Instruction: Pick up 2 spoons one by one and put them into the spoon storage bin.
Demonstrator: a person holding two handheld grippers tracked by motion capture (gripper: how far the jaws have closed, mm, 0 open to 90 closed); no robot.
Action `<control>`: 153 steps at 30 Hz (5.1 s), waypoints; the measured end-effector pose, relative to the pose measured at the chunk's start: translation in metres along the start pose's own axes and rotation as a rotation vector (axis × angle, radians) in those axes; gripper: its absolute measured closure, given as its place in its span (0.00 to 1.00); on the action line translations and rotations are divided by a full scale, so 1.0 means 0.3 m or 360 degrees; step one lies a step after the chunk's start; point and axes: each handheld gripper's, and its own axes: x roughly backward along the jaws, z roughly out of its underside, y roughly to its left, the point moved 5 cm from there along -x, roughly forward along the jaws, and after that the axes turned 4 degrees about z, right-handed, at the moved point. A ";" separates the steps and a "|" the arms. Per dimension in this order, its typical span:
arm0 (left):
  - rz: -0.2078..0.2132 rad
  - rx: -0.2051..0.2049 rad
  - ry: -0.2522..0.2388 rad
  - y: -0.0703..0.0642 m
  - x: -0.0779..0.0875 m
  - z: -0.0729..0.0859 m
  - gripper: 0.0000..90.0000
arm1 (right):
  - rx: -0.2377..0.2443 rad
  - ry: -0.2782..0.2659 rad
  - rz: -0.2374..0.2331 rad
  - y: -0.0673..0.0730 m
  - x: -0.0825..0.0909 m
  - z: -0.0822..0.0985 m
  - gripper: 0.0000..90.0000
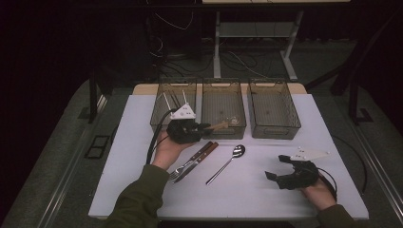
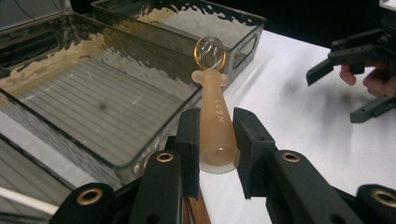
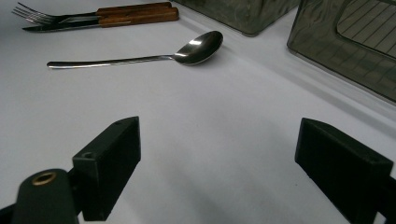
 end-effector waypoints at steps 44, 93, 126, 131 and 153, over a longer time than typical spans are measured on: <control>-0.0233 0.0214 0.0374 0.216 -0.285 -0.051 0.80 | 0.0004 -0.0026 -0.0003 0.000 0.008 -0.005 0.16; -0.0023 0.0124 0.0272 -0.087 -0.345 0.101 0.99 | 0.0001 -0.0017 0.0017 -0.005 0.005 -0.002 0.16; 0.0011 0.0131 0.0381 -0.086 -0.473 0.139 0.99 | 0.0006 -0.0019 0.0009 -0.003 0.003 -0.004 0.16; 0.0061 0.0127 0.0363 -0.121 -0.493 0.134 0.99 | 0.0006 -0.0019 0.0009 -0.003 0.003 -0.004 0.16; 0.0295 -0.0095 0.0495 -0.276 -0.535 0.125 0.99 | 0.0008 -0.0020 0.0010 -0.003 0.005 -0.004 0.16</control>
